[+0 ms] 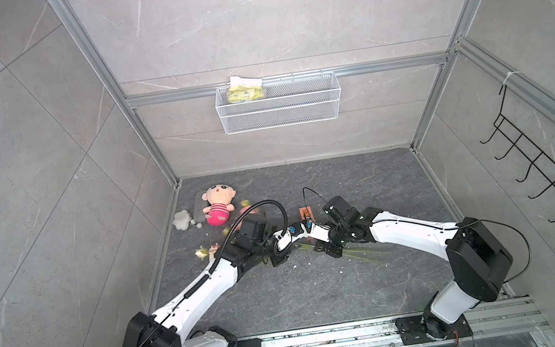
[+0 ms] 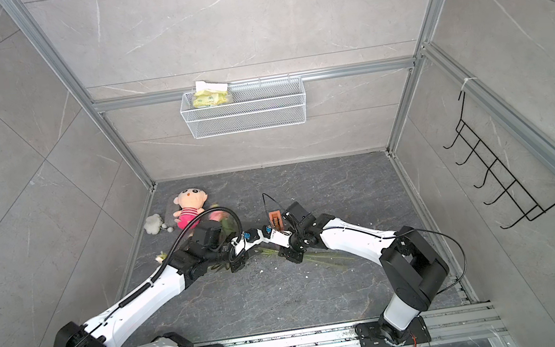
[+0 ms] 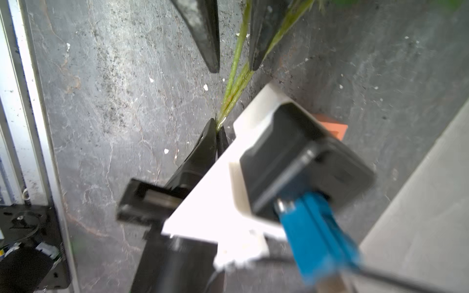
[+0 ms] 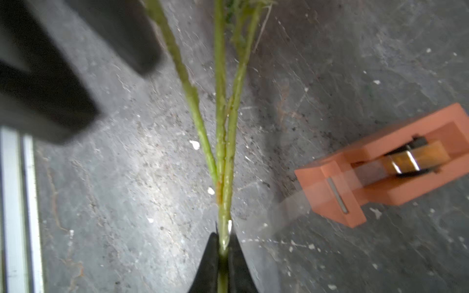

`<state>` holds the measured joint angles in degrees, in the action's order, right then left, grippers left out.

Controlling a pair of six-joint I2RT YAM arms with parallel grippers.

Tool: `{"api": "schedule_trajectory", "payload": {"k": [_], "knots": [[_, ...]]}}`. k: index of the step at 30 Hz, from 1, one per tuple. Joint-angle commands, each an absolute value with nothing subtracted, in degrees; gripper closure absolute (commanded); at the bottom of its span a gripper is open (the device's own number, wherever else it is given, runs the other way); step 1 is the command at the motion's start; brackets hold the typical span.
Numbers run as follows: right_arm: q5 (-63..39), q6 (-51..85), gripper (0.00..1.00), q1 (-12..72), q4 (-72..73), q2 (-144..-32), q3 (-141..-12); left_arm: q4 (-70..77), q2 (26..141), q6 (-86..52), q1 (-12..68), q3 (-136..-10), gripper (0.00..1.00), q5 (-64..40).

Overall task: Wrap bouquets with tape
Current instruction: Wrap the tape around the bouquet.

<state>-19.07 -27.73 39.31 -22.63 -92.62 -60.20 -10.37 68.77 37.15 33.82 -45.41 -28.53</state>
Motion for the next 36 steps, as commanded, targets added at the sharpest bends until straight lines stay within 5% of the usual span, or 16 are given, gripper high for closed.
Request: {"api": "schedule_trajectory", "payload": {"k": [1,10,16,36], "knots": [[-13.7,-31.2,1.00,39.4,-23.4,-92.1,-59.2,-8.1,66.5,35.8,33.6,-46.0,0.74,-32.4],[-14.3,-33.5,1.00,40.0,-20.8,-91.4,-56.7,-8.2,69.7,33.6,29.2,-49.1,0.78,-32.9],[-17.1,-34.6,0.95,40.9,-20.4,-93.4,-56.0,-13.4,70.9,44.6,28.5,-46.9,0.73,-30.6],[-14.3,-31.7,0.22,41.1,-26.2,-96.1,-58.1,-8.9,72.0,53.2,29.2,-40.7,0.63,-23.6]]}}
